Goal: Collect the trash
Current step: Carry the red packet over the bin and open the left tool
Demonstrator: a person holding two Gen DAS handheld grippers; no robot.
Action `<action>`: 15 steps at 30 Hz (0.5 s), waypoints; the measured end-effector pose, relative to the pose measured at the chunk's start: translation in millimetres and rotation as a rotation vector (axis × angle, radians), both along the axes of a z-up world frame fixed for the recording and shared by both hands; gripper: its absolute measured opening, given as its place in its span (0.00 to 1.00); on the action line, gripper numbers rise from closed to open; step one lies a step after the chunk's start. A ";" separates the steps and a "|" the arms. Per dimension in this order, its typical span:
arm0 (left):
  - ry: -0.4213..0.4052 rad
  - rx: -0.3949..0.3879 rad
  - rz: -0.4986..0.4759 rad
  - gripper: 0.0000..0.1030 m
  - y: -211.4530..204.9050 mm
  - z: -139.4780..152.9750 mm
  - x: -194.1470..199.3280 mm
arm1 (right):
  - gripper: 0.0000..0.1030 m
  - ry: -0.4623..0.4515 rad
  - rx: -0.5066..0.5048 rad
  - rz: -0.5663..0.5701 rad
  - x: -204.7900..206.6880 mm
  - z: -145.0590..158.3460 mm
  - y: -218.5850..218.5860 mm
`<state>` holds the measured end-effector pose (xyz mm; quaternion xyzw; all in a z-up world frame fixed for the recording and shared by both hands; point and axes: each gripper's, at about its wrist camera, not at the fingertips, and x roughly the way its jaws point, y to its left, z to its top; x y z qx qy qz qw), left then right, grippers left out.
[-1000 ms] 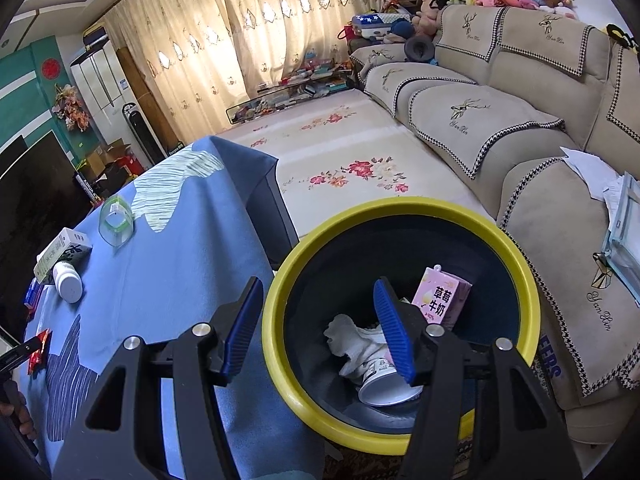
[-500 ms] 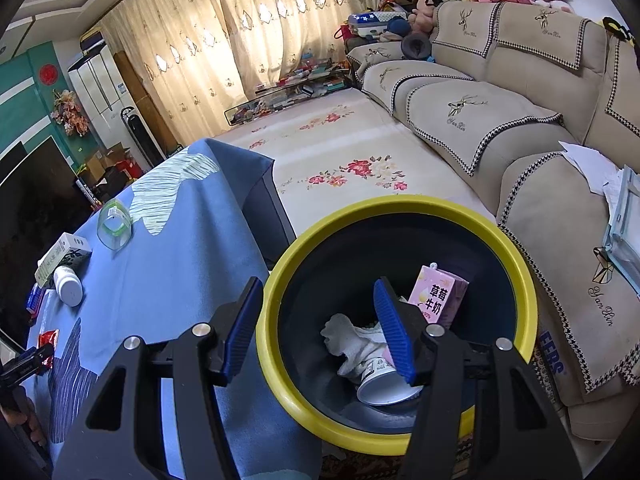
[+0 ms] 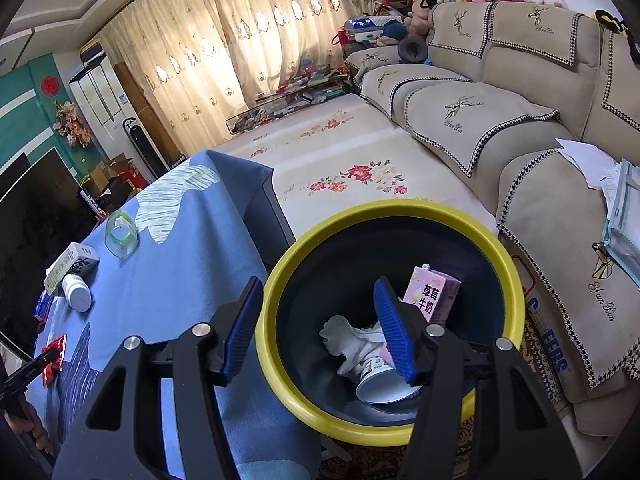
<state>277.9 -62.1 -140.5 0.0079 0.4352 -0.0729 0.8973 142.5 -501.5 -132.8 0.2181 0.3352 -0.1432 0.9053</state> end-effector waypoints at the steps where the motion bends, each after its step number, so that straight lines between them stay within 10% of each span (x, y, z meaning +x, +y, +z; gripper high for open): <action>1: -0.004 -0.003 -0.004 0.04 0.0 1.7 -2.7 | 0.53 -0.002 0.000 0.000 -0.7 0.8 0.1; 15: -0.113 -0.067 -0.126 0.04 -31.3 61.2 -44.4 | 0.53 -0.051 -0.006 -0.016 -19.2 18.2 -3.6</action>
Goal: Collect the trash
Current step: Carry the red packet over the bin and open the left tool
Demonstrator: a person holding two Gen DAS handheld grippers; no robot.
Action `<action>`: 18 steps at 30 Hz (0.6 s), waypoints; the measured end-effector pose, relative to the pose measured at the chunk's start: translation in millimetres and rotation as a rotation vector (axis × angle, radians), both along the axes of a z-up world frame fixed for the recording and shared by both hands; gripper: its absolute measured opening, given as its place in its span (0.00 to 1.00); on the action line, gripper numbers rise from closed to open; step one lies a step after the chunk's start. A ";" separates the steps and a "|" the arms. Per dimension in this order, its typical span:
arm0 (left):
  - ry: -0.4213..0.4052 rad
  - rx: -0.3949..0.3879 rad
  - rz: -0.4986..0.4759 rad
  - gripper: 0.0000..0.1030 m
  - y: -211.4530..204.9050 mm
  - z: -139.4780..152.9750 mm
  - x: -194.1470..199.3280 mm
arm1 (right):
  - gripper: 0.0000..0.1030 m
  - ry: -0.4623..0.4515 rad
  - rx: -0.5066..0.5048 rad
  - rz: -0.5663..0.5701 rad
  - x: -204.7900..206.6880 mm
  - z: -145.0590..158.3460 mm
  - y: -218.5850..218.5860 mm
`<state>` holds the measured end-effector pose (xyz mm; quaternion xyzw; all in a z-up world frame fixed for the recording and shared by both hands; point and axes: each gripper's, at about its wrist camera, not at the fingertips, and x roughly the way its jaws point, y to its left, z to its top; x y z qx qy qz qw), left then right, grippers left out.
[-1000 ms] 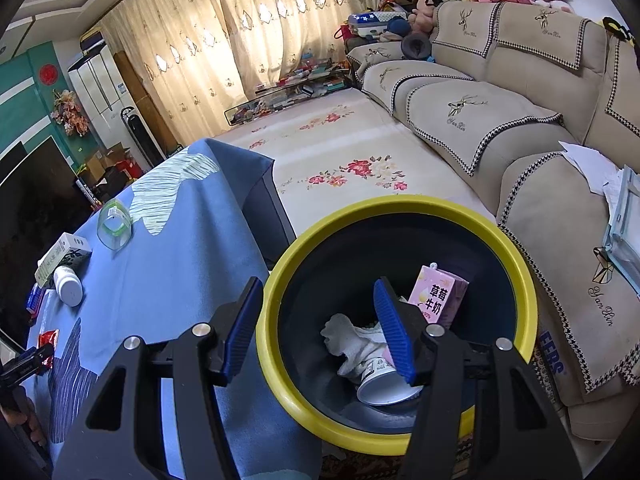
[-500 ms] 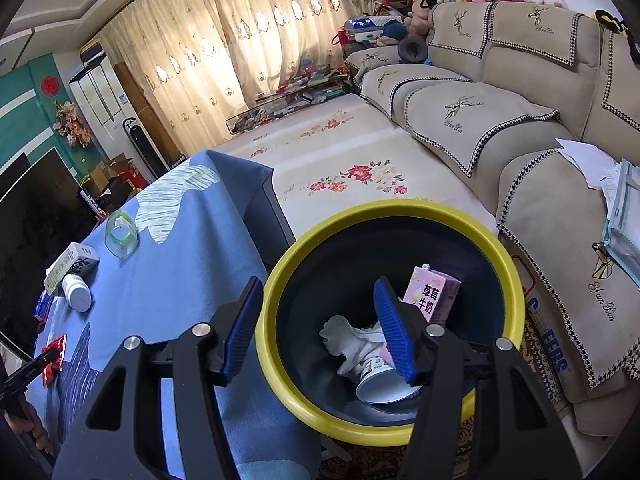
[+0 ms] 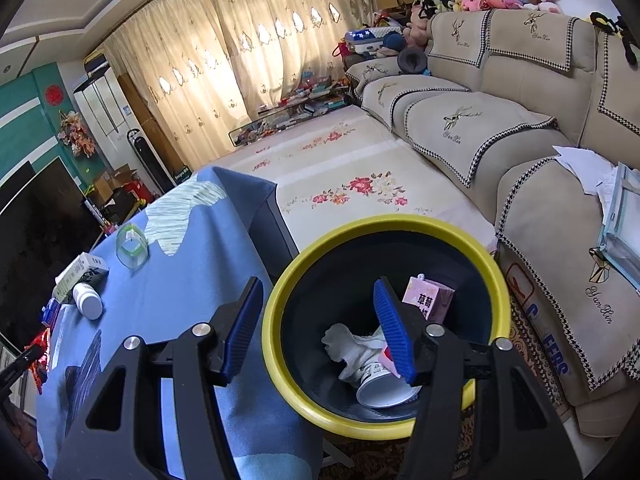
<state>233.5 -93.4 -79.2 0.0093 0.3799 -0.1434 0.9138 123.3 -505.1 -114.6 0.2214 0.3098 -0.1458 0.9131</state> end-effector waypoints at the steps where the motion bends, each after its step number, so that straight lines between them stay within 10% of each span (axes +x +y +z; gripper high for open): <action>1: -0.007 -0.001 -0.021 0.04 -7.6 4.8 -2.7 | 0.53 -0.003 0.000 -0.003 -2.4 0.7 -1.0; 18: -0.017 -0.019 -0.378 0.04 -183.3 26.7 -18.5 | 0.53 -0.030 0.013 -0.120 -49.0 -1.0 -54.6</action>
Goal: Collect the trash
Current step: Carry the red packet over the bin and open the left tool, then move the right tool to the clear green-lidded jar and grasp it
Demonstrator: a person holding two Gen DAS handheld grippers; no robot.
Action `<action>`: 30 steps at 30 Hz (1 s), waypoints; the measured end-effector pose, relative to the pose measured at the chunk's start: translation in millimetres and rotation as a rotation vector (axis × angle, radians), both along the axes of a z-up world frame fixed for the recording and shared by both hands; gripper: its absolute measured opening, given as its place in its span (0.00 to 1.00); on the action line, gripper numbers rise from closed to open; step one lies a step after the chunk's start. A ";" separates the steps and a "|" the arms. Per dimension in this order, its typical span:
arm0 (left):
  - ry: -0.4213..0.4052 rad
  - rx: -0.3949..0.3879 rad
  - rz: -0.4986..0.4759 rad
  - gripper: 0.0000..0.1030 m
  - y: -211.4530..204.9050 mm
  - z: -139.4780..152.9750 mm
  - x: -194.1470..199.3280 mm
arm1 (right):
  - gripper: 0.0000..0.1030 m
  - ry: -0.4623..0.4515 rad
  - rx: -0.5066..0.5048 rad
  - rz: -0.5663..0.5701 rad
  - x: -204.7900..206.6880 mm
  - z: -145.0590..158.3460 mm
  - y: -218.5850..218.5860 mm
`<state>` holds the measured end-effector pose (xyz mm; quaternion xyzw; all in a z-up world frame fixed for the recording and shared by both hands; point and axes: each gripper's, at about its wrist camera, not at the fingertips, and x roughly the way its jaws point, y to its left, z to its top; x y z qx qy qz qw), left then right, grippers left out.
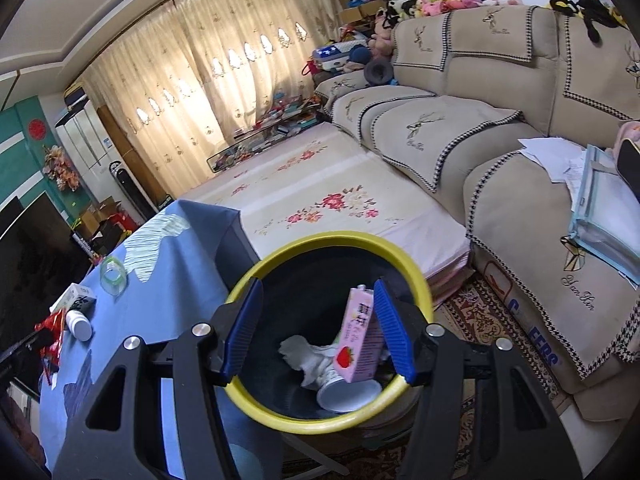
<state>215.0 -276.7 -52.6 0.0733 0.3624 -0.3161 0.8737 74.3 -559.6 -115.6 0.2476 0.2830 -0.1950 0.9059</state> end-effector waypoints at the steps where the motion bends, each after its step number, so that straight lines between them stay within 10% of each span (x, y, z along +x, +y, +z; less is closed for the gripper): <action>1: 0.000 0.002 -0.023 0.04 -11.6 -0.3 -1.4 | 0.53 0.004 -0.001 -0.007 -2.9 -1.4 -3.5; 13: 0.048 0.065 -0.289 0.04 -177.6 -24.0 -13.9 | 0.53 0.029 0.010 -0.095 -42.9 -15.2 -44.0; 24: 0.112 0.127 -0.316 0.07 -250.2 -65.7 3.5 | 0.53 0.038 0.038 -0.115 -55.8 -27.6 -59.7; 30: 0.118 0.092 -0.275 0.44 -240.3 -64.7 11.3 | 0.53 0.038 0.037 -0.113 -56.2 -27.9 -59.1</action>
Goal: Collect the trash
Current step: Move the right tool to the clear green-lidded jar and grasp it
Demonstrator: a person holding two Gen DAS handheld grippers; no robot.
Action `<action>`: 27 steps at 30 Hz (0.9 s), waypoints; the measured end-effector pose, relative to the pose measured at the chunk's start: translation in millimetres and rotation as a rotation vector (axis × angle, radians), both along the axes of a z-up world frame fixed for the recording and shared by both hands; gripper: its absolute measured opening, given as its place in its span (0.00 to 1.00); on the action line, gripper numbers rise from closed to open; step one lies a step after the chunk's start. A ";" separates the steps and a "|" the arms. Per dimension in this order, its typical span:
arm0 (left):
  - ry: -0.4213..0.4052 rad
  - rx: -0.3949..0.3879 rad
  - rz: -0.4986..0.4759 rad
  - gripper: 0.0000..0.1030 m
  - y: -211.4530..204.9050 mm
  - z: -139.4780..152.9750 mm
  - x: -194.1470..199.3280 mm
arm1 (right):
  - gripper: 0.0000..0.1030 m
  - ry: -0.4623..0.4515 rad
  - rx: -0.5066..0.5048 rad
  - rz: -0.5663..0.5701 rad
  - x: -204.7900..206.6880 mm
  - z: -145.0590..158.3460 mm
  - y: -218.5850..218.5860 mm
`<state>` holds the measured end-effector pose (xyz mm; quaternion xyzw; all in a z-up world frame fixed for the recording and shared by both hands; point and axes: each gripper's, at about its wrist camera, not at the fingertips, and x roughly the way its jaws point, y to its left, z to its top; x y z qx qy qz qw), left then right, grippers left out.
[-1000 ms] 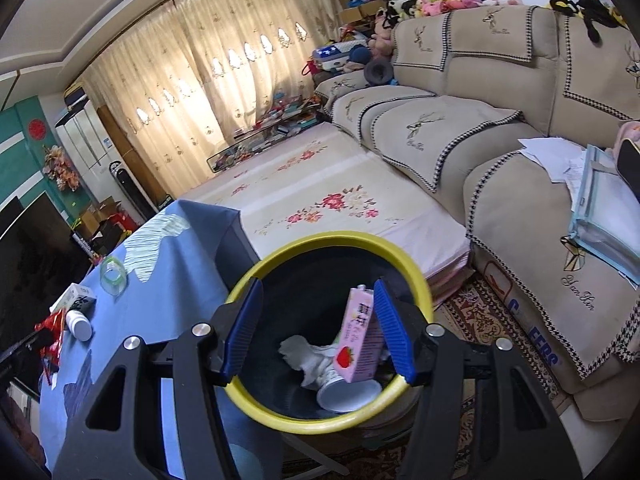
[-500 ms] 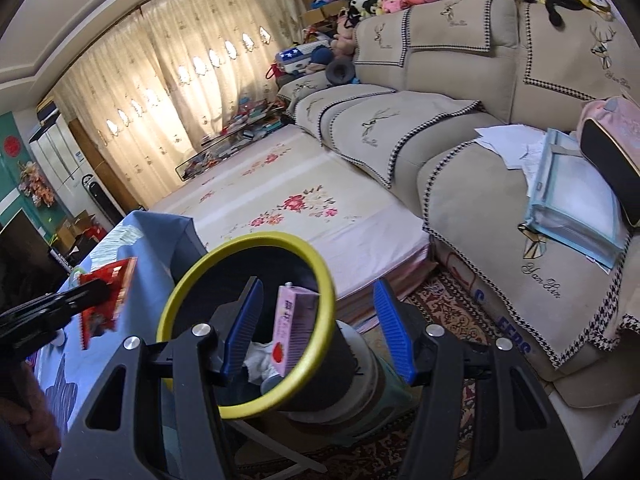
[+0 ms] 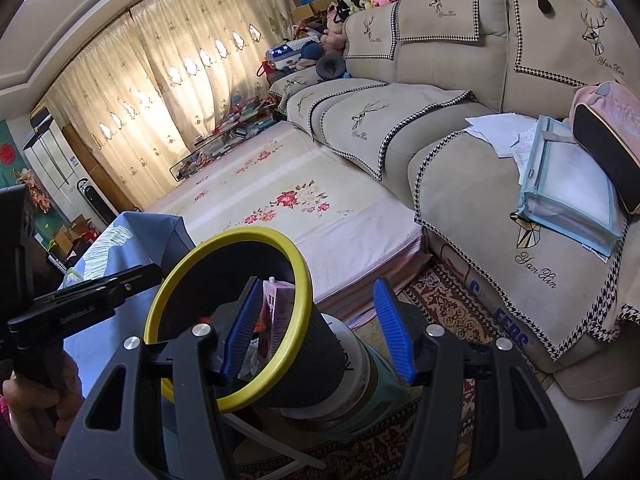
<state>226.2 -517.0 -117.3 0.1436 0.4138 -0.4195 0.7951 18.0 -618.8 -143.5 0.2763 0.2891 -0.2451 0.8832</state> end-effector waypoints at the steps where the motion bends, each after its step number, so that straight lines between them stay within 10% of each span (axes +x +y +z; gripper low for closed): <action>1: -0.002 -0.014 0.003 0.45 6.9 5.0 -1.3 | 0.53 0.000 -0.001 0.002 0.3 0.0 0.7; 14: -0.067 -0.120 0.253 0.69 200.6 50.1 5.6 | 0.53 0.001 -0.031 0.131 41.8 15.7 44.0; 27: -0.168 -0.090 0.574 0.74 411.3 27.3 60.6 | 0.55 -0.022 -0.084 0.612 199.2 60.4 193.9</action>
